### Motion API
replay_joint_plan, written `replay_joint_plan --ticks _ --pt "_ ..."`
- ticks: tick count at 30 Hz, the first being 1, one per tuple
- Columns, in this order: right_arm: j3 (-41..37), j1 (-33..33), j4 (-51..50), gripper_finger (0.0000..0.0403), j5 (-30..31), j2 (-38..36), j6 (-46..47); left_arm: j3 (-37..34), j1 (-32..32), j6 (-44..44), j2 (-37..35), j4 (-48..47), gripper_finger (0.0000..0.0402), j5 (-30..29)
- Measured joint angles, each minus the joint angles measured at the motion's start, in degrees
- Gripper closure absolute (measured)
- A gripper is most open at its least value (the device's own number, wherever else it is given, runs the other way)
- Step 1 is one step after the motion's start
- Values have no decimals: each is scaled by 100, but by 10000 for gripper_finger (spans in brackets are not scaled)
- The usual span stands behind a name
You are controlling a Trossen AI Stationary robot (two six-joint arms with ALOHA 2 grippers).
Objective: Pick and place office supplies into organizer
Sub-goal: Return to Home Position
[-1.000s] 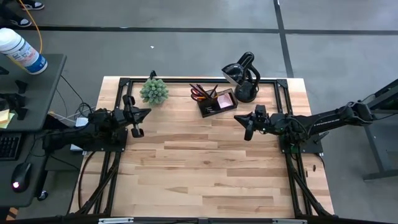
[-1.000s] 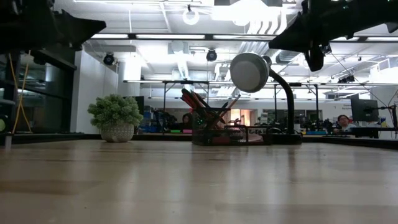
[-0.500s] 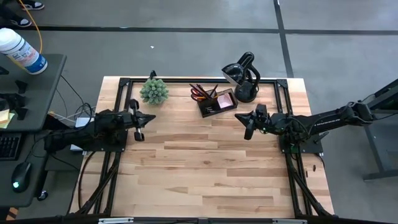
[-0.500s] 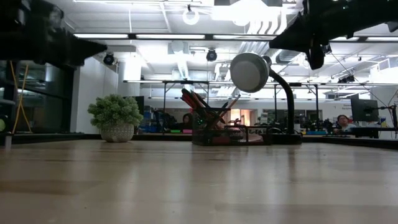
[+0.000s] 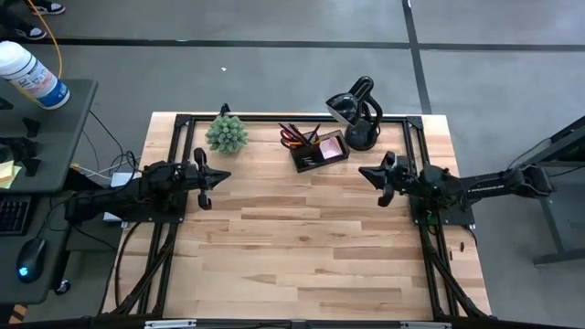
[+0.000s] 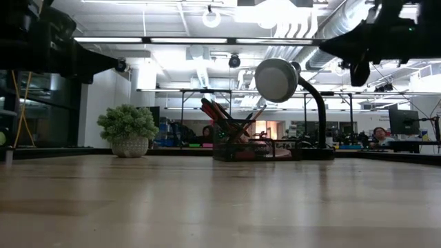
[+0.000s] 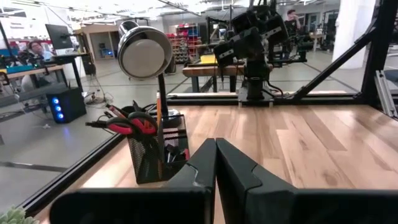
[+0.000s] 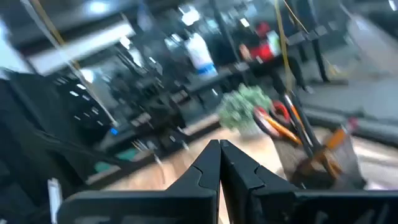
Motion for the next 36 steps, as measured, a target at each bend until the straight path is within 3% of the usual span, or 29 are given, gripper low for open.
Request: replay_joint_plan --ticks 4,12,29,36 --pt "-428 -159 970 403 -294 -24 -404 0 0 4 0 2 402 -7" --pt "-407 -295 2119 403 -981 -575 -1383 0 0 9 0 4 401 -9" --pt "-431 -295 -1636 403 -1863 -2951 -1439 2 -2 6 0 4 401 -9" --pt "-433 -295 -2423 403 -2272 -3023 -1451 2 0 5 2 9 401 -4"
